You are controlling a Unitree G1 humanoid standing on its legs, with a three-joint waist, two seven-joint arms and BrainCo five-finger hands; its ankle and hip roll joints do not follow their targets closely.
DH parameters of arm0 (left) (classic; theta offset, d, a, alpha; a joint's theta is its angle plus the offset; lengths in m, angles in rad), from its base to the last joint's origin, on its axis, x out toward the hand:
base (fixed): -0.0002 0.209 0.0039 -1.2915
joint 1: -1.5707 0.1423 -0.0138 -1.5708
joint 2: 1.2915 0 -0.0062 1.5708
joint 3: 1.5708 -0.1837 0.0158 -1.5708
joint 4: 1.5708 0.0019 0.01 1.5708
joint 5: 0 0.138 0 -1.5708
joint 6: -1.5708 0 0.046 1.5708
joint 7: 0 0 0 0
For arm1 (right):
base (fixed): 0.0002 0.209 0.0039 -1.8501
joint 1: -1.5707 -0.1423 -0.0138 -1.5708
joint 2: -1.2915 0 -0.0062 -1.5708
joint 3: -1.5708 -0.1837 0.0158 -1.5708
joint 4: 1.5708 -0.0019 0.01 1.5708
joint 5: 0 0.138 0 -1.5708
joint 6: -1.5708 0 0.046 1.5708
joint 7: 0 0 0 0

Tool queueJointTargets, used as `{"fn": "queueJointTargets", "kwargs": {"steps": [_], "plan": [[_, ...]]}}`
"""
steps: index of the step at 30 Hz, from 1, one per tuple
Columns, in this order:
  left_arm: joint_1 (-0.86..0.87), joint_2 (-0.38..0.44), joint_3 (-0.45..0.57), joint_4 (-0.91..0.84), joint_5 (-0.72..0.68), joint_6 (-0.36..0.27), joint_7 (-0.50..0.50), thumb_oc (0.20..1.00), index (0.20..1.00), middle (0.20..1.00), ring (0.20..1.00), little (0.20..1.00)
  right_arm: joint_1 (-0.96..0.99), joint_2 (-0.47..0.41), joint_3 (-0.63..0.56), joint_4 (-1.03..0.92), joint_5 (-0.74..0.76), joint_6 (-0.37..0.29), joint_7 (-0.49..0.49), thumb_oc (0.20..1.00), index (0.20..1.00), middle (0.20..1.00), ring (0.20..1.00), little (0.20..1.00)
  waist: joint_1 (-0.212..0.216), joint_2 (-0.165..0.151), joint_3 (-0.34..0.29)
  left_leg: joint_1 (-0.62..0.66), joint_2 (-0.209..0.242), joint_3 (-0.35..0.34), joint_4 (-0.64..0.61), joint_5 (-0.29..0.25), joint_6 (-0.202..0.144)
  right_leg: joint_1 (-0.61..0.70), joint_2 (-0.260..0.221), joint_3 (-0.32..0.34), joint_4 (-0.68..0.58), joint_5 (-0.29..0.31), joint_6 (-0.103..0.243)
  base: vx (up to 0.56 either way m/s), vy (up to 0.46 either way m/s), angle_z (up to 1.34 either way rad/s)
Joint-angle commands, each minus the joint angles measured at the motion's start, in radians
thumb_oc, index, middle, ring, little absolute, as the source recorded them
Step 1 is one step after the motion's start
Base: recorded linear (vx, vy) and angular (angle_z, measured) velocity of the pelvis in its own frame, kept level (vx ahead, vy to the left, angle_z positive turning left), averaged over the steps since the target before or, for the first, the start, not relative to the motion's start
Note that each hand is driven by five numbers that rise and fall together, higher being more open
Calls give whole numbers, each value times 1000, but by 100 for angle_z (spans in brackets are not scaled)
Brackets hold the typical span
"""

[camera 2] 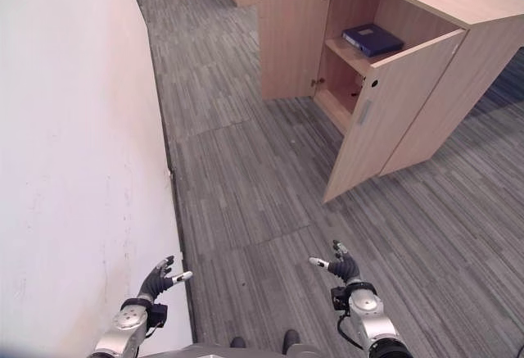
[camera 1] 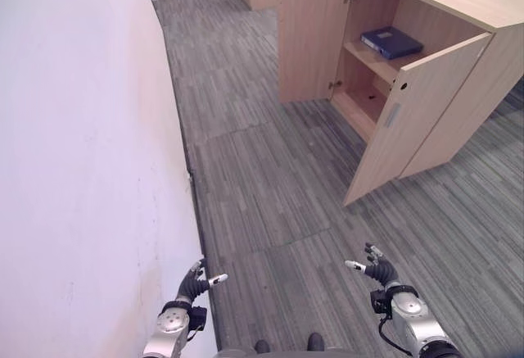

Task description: Put the empty folder in the office cabinet

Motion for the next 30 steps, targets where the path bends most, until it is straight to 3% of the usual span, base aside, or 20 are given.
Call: {"fn": "queueJointTargets", "kwargs": {"steps": [1,20,30], "plan": [[-32,31,-30,0,-36,-38,-3,1000,1000,1000,1000,1000,-18,3,24,6,16,-28,4,1000,1000,1000,1000,1000,13,-55,-24,-44,39,-18,0,-16,-56,32,-120,2,7,-55,136,0,0,0],[-45,25,-36,49,-36,-32,-2,1000,1000,1000,1000,1000,2,12,-2,68,41,-12,4,1000,1000,1000,1000,1000,1,-55,-25,-47,43,-34,0,-16,-64,38,-114,-4,7,-77,125,18,-14,5],[-44,33,-20,54,-50,-26,-2,1000,1000,1000,1000,1000,1,10,-6,82,46,-8,11,1000,1000,1000,1000,1000,0,-56,-17,-41,64,-39,0,-16,-74,49,-87,-10,9,-90,108,26,-59,5]]}}
